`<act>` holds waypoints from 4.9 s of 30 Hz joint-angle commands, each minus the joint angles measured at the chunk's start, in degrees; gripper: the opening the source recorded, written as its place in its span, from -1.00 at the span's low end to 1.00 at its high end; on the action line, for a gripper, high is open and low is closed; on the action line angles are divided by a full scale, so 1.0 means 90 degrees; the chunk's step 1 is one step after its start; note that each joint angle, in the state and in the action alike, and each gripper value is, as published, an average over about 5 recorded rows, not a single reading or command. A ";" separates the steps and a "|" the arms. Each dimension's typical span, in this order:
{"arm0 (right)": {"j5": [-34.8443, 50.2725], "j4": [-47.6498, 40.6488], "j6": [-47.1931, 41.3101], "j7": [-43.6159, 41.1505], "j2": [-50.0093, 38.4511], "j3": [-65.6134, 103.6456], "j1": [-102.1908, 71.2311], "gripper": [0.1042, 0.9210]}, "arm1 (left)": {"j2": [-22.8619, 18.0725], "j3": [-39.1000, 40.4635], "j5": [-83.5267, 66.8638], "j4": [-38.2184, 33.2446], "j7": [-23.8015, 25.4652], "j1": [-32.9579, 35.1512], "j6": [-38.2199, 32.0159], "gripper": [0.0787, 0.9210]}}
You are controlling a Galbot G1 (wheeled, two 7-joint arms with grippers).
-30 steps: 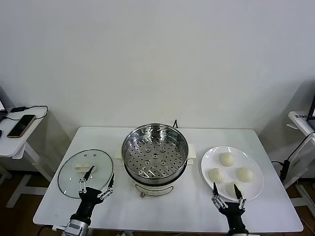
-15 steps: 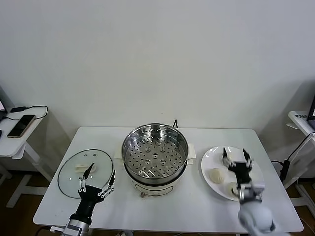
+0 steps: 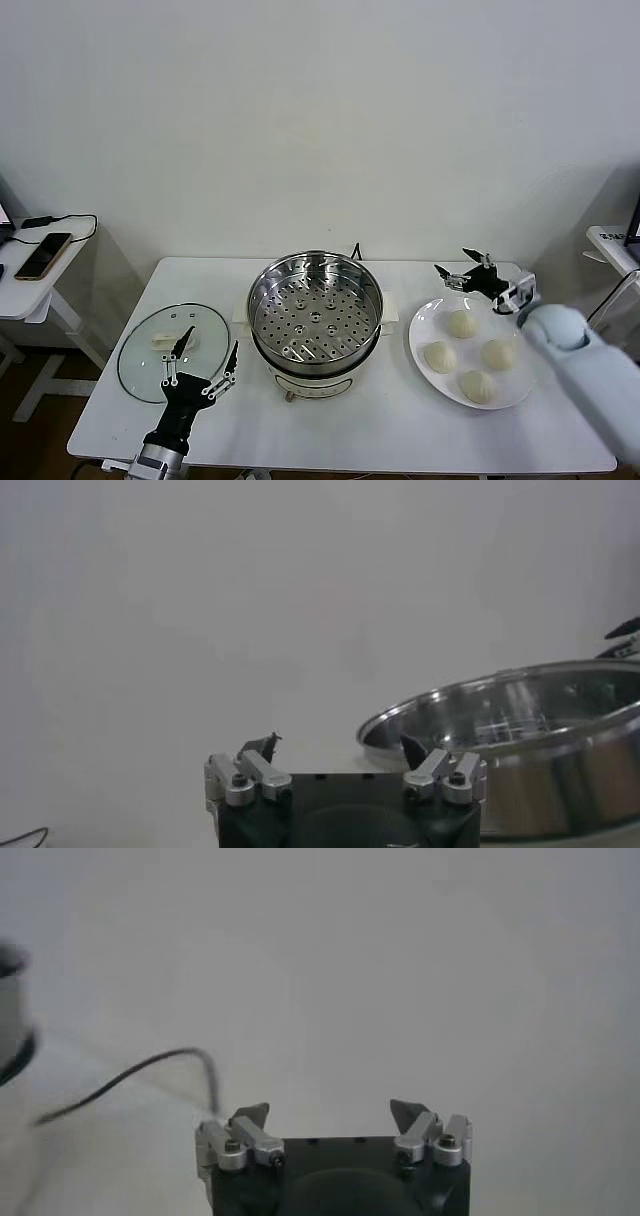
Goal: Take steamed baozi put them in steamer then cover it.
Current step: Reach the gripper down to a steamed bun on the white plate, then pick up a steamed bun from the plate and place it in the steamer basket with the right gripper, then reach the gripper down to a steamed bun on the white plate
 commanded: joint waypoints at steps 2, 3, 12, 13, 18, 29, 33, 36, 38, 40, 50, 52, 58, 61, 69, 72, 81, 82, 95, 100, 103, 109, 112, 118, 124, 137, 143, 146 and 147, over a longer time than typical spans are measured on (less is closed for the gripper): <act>-0.1720 -0.1081 -0.0038 -0.3162 -0.0187 -0.1588 0.1946 0.76 | -0.0007 -0.0037 0.0002 -0.0060 -0.0006 0.0014 0.0019 0.77; -0.1938 -0.1105 -0.0018 -0.3314 -0.0123 -0.1720 0.2054 0.76 | -0.0012 -0.0041 0.0003 -0.0069 -0.0009 0.0023 0.0019 0.77; -0.3062 -0.1437 0.0185 -0.3432 0.0459 -0.2381 0.2400 0.76 | -0.0055 -0.0098 0.0012 -0.0172 -0.0029 0.0118 0.0032 0.77; -0.3108 -0.1481 0.0187 -0.3369 0.0522 -0.2422 0.2392 0.76 | -0.0058 -0.0104 0.0013 -0.0178 -0.0030 0.0127 0.0030 0.77; -0.3312 -0.1685 0.0188 -0.3123 0.0767 -0.2500 0.2298 0.76 | -0.0065 -0.0129 0.0013 -0.0204 -0.0035 0.0157 0.0019 0.77; -0.3762 -0.1972 0.0298 -0.2691 0.1130 -0.2467 0.2134 0.76 | -0.0093 -0.0143 0.0013 -0.0188 -0.0055 0.0172 -0.0006 0.77; -0.3921 -0.2129 0.0387 -0.2631 0.1218 -0.2439 0.2121 0.76 | -0.0108 -0.0143 0.0012 -0.0150 -0.0073 0.0172 -0.0032 0.77; -0.3992 -0.2184 0.0428 -0.2593 0.1252 -0.2421 0.2068 0.76 | -0.0114 -0.0138 0.0012 -0.0125 -0.0083 0.0165 -0.0048 0.77; -0.4024 -0.2204 0.0447 -0.2559 0.1270 -0.2397 0.2019 0.75 | -0.0113 -0.0137 0.0012 -0.0116 -0.0087 0.0158 -0.0052 0.77; -0.4040 -0.2227 0.0463 -0.2501 0.1295 -0.2359 0.1980 0.73 | -0.0112 -0.0137 0.0012 -0.0110 -0.0091 0.0150 -0.0054 0.77; -0.3939 -0.2148 0.0506 -0.2308 0.1297 -0.2297 0.1893 0.44 | -0.0108 -0.0146 0.0010 -0.0129 -0.0123 0.0142 -0.0060 0.77; -0.3891 -0.2027 0.0505 -0.2300 0.1239 -0.2328 0.1903 0.39 | -0.0107 -0.0143 0.0011 -0.0133 -0.0129 0.0141 -0.0060 0.77; -0.3487 -0.1193 0.0607 -0.2318 0.0831 -0.2656 0.2209 0.32 | -0.0106 -0.0143 0.0011 -0.0149 -0.0148 0.0134 -0.0048 0.77; -0.3349 -0.0756 0.1137 -0.2367 0.0625 -0.3079 0.2885 0.29 | -0.0085 -0.0143 0.0012 -0.0176 -0.0151 0.0135 -0.0039 0.77; -0.2793 0.0538 0.2806 -0.2390 0.0824 -0.4559 0.5068 0.24 | -0.0081 -0.0076 0.0056 -0.0176 -0.0149 0.0068 -0.0070 0.77; -0.2521 0.1049 0.3121 -0.2370 0.1135 -0.5007 0.5753 0.23 | -0.0084 -0.0040 0.0073 -0.0190 -0.0152 0.0067 -0.0077 0.77; -0.3089 0.1696 0.4075 -0.2442 0.2456 -0.5349 0.6182 0.24 | -0.0082 -0.0055 0.0093 -0.0258 -0.0201 0.0117 -0.0126 0.77; -0.3174 0.1722 0.4083 -0.2456 0.2578 -0.5384 0.6157 0.24 | -0.0082 -0.0062 0.0095 -0.0266 -0.0202 0.0119 -0.0134 0.77; -0.4584 0.0261 0.3969 -0.2356 0.4036 -0.5320 0.4806 0.24 | -0.0084 -0.0061 0.0091 -0.0298 -0.0230 0.0089 -0.0210 0.77; -0.4859 -0.0146 0.3973 -0.2336 0.4334 -0.5236 0.4588 0.24 | -0.0079 -0.0073 0.0087 -0.0301 -0.0241 0.0075 -0.0237 0.77; -0.5023 -0.0378 0.3976 -0.2336 0.4501 -0.5191 0.4492 0.24 | -0.0076 -0.0083 0.0088 -0.0298 -0.0255 0.0070 -0.0259 0.77; -0.5191 -0.0703 0.4017 -0.2363 0.4742 -0.5130 0.4391 0.27 | -0.0044 -0.0131 0.0079 -0.0276 -0.0276 0.0082 -0.0316 0.77; -0.5199 -0.0777 0.4027 -0.2405 0.4805 -0.5133 0.4379 0.30 | -0.0038 -0.0147 0.0067 -0.0282 -0.0278 0.0087 -0.0326 0.77; -0.5118 -0.0775 0.3981 -0.2558 0.4806 -0.5168 0.4392 0.40 | -0.0045 -0.0159 0.0053 -0.0312 -0.0281 0.0101 -0.0328 0.77; -0.4790 -0.0535 0.3807 -0.2661 0.4572 -0.5215 0.4469 0.71 | -0.0064 -0.0157 0.0053 -0.0351 -0.0282 0.0115 -0.0312 0.77; -0.2191 0.0539 0.2100 -0.3339 0.2590 -0.5044 0.5576 0.76 | -0.0032 -0.0128 0.0042 -0.0389 -0.0286 0.0082 -0.0253 0.77; -0.0239 0.0599 0.0226 -0.3569 0.1618 -0.5972 0.6509 0.76 | -0.0001 -0.0061 -0.0026 -0.0401 -0.0286 0.0059 -0.0205 0.77; 0.0193 0.0543 -0.0170 -0.3441 0.1191 -0.6519 0.6633 0.76 | 0.0013 -0.0034 -0.0018 -0.0372 -0.0290 0.0032 -0.0215 0.77; 0.0238 0.0547 -0.0241 -0.3385 0.1066 -0.6668 0.6622 0.76 | 0.0019 -0.0028 -0.0016 -0.0361 -0.0291 0.0023 -0.0217 0.77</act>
